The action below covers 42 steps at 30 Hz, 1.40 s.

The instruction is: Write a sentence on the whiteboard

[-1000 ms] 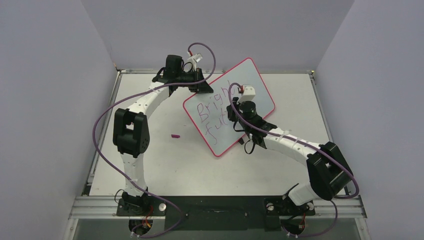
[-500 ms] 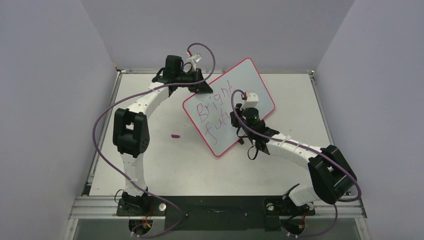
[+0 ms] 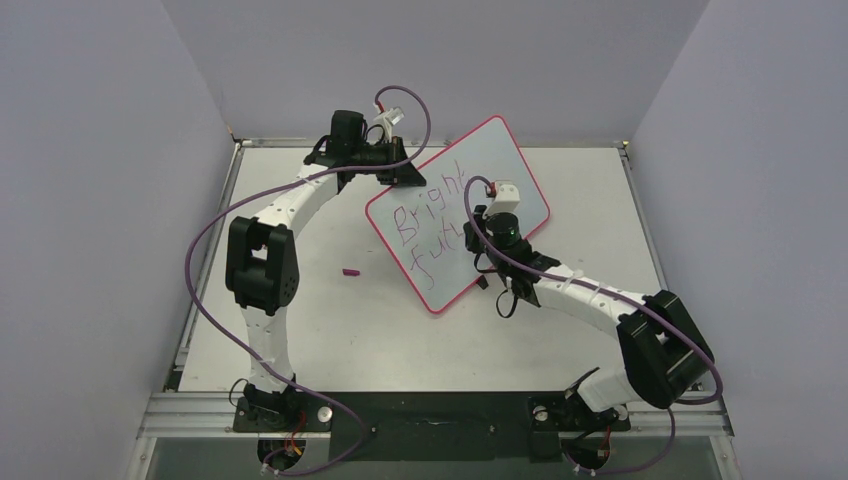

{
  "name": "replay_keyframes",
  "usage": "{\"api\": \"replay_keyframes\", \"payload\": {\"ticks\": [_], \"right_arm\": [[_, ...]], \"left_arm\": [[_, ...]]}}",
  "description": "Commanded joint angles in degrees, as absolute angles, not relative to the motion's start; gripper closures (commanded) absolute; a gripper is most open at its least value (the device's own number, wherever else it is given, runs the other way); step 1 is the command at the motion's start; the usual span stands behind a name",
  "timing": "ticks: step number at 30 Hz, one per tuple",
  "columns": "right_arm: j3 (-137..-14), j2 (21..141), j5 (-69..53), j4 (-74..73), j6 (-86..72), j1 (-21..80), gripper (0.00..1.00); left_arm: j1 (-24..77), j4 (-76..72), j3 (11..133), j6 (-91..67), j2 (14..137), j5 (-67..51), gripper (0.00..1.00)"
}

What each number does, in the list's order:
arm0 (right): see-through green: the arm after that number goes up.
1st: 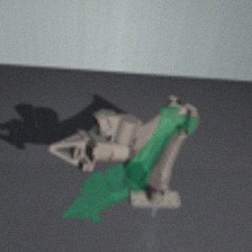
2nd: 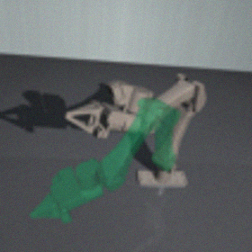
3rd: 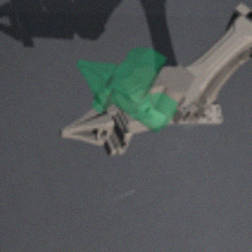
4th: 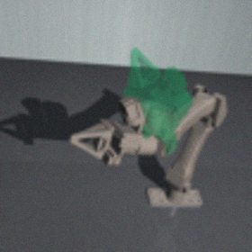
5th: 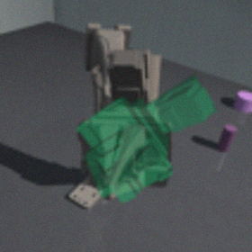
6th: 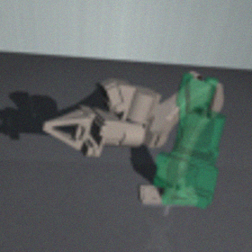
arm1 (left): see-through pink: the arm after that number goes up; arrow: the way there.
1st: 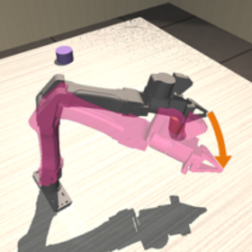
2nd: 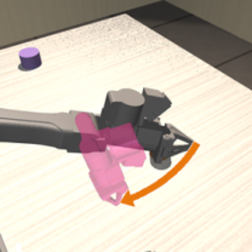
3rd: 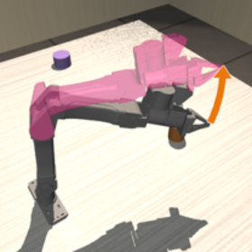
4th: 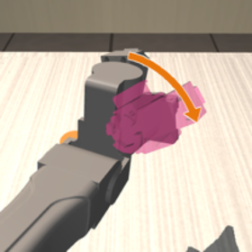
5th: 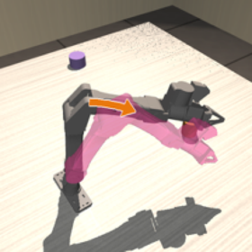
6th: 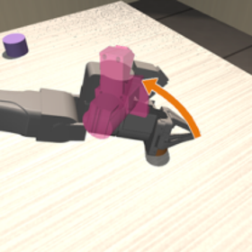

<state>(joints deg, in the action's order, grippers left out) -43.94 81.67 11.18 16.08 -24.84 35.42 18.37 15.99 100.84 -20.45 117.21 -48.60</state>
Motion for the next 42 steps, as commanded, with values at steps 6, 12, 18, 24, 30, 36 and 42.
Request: {"api": "replay_keyframes", "payload": {"ticks": [6,12,18,24,30,36,42], "right_arm": [[-50.41,84.18,11.57,16.09,-24.33,33.91,1.00],[-53.70,86.45,10.87,15.95,-24.19,33.54,1.00],[-54.62,87.29,10.52,15.60,-24.17,33.53,1.00],[-51.78,86.11,10.45,16.10,-25.07,33.48,1.00],[-48.91,84.52,9.65,16.63,-26.30,33.47,1.00],[-45.64,82.95,9.43,17.00,-27.49,33.62,1.00],[-43.28,80.65,10.41,16.52,-27.79,33.57,1.00]], "left_arm": [[19.42,11.98,101.28,-17.58,114.21,-50.55,1.00],[19.42,11.99,101.32,-17.58,114.32,-50.54,1.00],[19.45,11.99,101.30,-17.49,114.33,-50.55,1.00],[19.42,12.01,101.38,-17.58,114.35,-50.62,1.00],[19.43,11.95,101.40,-17.66,114.43,-50.60,1.00],[19.42,11.68,101.45,-17.80,114.48,-50.69,1.00],[19.42,11.56,101.41,-17.93,114.17,-50.84,1.00]]}}
